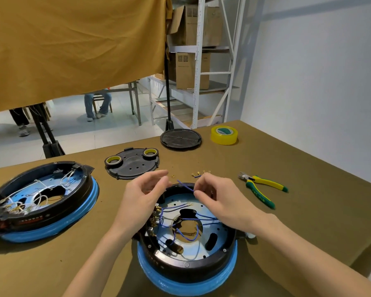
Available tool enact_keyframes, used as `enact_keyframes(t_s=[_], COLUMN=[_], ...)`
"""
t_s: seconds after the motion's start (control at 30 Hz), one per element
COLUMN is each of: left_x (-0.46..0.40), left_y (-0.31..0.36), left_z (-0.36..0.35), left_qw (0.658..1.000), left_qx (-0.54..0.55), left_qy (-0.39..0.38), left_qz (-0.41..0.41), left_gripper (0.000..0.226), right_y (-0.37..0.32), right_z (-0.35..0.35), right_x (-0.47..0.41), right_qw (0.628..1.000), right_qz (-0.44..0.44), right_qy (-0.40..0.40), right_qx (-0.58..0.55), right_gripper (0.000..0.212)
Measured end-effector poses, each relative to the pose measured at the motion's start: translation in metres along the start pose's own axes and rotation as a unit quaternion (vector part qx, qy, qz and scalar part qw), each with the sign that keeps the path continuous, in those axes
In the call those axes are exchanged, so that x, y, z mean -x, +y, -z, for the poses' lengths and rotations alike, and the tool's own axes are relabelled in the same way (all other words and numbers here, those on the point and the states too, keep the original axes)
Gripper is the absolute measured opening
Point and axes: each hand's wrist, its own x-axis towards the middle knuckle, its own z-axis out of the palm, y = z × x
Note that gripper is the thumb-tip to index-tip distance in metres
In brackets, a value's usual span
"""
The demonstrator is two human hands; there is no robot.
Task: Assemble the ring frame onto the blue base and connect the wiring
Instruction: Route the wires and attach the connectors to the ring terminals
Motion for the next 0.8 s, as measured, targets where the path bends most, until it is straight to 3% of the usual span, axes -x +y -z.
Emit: enact_keyframes(t_s=[0.1, 0.23, 0.4, 0.57, 0.7, 0.8], left_x=[0.003, 0.004, 0.011, 0.008, 0.004, 0.005], left_y=[0.007, 0.011, 0.012, 0.008, -0.012, -0.036], left_z=[-0.001, 0.001, -0.009, -0.001, 0.017, 0.025], left_qw=[1.000, 0.999, 0.999, 0.995, 0.985, 0.985], left_qx=[0.022, 0.010, 0.008, -0.034, -0.146, -0.157], left_qy=[-0.007, -0.022, -0.051, -0.091, -0.095, -0.072], left_qz=[0.007, 0.023, 0.011, 0.014, 0.007, 0.026], left_gripper=[0.011, 0.008, 0.008, 0.009, 0.016, 0.016], right_y=[-0.011, -0.015, -0.024, -0.024, -0.022, -0.029], right_z=[-0.001, -0.001, -0.011, -0.019, -0.029, -0.038], right_x=[0.008, 0.009, -0.001, -0.005, 0.004, 0.010], right_qw=[0.998, 0.995, 0.979, 0.996, 0.995, 0.993], right_qz=[0.039, 0.029, 0.042, 0.022, 0.018, 0.022], right_qy=[-0.022, -0.020, 0.052, -0.003, -0.014, -0.037], right_qx=[0.033, 0.093, 0.195, 0.085, 0.100, 0.110], right_gripper=[0.005, 0.008, 0.017, 0.009, 0.009, 0.013])
